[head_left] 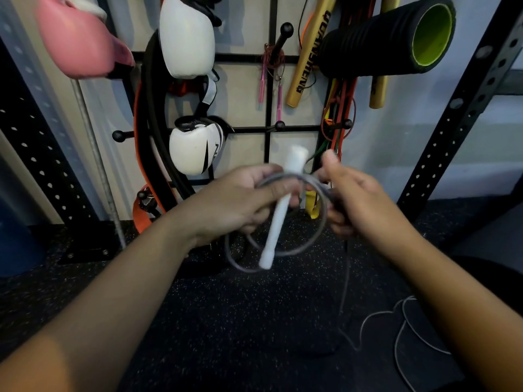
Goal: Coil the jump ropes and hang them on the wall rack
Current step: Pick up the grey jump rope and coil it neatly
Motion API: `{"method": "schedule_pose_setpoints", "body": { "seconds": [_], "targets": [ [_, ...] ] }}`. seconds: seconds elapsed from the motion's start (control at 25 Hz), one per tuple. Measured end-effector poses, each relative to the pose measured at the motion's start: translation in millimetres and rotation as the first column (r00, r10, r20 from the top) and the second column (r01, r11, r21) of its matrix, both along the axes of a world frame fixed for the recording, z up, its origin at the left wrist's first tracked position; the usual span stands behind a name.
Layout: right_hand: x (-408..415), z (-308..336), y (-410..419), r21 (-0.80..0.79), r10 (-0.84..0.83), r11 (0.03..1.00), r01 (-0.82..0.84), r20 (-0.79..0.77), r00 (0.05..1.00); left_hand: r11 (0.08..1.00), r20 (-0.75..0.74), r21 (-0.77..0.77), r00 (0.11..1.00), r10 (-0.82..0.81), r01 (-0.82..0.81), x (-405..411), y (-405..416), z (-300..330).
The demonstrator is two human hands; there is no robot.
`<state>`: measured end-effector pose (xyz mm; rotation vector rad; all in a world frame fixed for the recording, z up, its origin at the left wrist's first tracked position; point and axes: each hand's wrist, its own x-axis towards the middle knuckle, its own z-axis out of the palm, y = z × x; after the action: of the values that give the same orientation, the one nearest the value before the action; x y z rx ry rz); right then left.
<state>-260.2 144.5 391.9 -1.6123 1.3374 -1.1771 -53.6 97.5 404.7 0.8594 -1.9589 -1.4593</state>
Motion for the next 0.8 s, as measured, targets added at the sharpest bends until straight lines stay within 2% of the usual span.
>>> {"method": "schedule_pose_setpoints", "body": {
  "seconds": [0.04, 0.08, 0.16, 0.24, 0.28, 0.4, 0.52, 0.6, 0.64, 0.68, 0.72, 0.76, 0.8],
  "targets": [
    [-6.0, 1.2, -1.2, 0.057, 0.007, 0.998, -0.010, 0.063, 0.998, 0.995, -0.173, 0.066, 0.981, 0.084, -0.073, -0.4, -3.6, -2.0],
    [-8.3, 2.1, -1.1, 0.091, 0.027, 0.995, -0.036, 0.095, 0.995, 0.982, -0.345, 0.134, 0.923, 0.170, -0.131, -2.6, -6.8, -4.7],
    [0.0, -1.7, 1.9, 0.091, 0.081, 0.992, -0.089, 0.085, 0.993, 0.943, -0.566, 0.253, 0.758, 0.324, -0.214, -13.5, -4.2, -8.2],
    [23.1, -7.5, 9.0, 0.038, 0.039, 0.998, -0.040, 0.031, 0.999, 0.896, -0.634, 0.336, 0.635, 0.443, -0.290, -26.3, 3.5, -12.9],
    [33.9, -11.5, 11.7, -0.008, -0.020, 1.000, 0.020, 0.035, 0.999, 0.874, -0.628, 0.354, 0.609, 0.485, -0.332, -31.0, 6.5, -16.0],
    [47.4, -23.0, 11.2, -0.133, -0.134, 0.981, 0.143, 0.075, 0.988, 0.843, -0.571, 0.335, 0.622, 0.536, -0.420, -34.8, 10.7, -23.7],
    [39.5, -17.4, 5.2, -0.157, -0.193, 0.971, 0.183, -0.051, 0.980, 0.830, -0.459, 0.225, 0.696, 0.552, -0.510, -21.3, 3.7, -25.6],
    [27.5, -8.3, 2.1, -0.140, -0.147, 0.984, 0.114, -0.258, 0.955, 0.838, -0.361, 0.020, 0.778, 0.514, -0.545, 0.8, -4.7, -18.1],
    [19.7, -4.4, 0.8, -0.115, -0.103, 0.991, 0.066, -0.354, 0.930, 0.873, -0.257, -0.120, 0.864, 0.433, -0.473, 15.4, -10.5, -11.6],
    [12.5, -0.9, 0.1, -0.084, -0.055, 0.996, 0.021, -0.424, 0.904, 0.914, -0.080, -0.236, 0.944, 0.320, -0.330, 28.1, -12.4, -1.0],
    [7.0, 1.1, -0.8, -0.055, -0.013, 0.998, -0.015, -0.475, 0.880, 0.945, 0.139, -0.289, 0.971, 0.197, -0.151, 36.1, -9.8, 11.2],
    [4.4, 1.8, -1.0, -0.037, 0.024, 0.998, -0.049, -0.512, 0.859, 0.955, 0.330, -0.296, 0.937, 0.114, -0.012, 38.6, -6.9, 19.8],
    [4.8, 1.1, -1.1, -0.027, 0.058, 0.996, -0.086, -0.536, 0.842, 0.953, 0.449, -0.295, 0.891, 0.068, 0.075, 35.9, -3.8, 23.3]
  ]
}}
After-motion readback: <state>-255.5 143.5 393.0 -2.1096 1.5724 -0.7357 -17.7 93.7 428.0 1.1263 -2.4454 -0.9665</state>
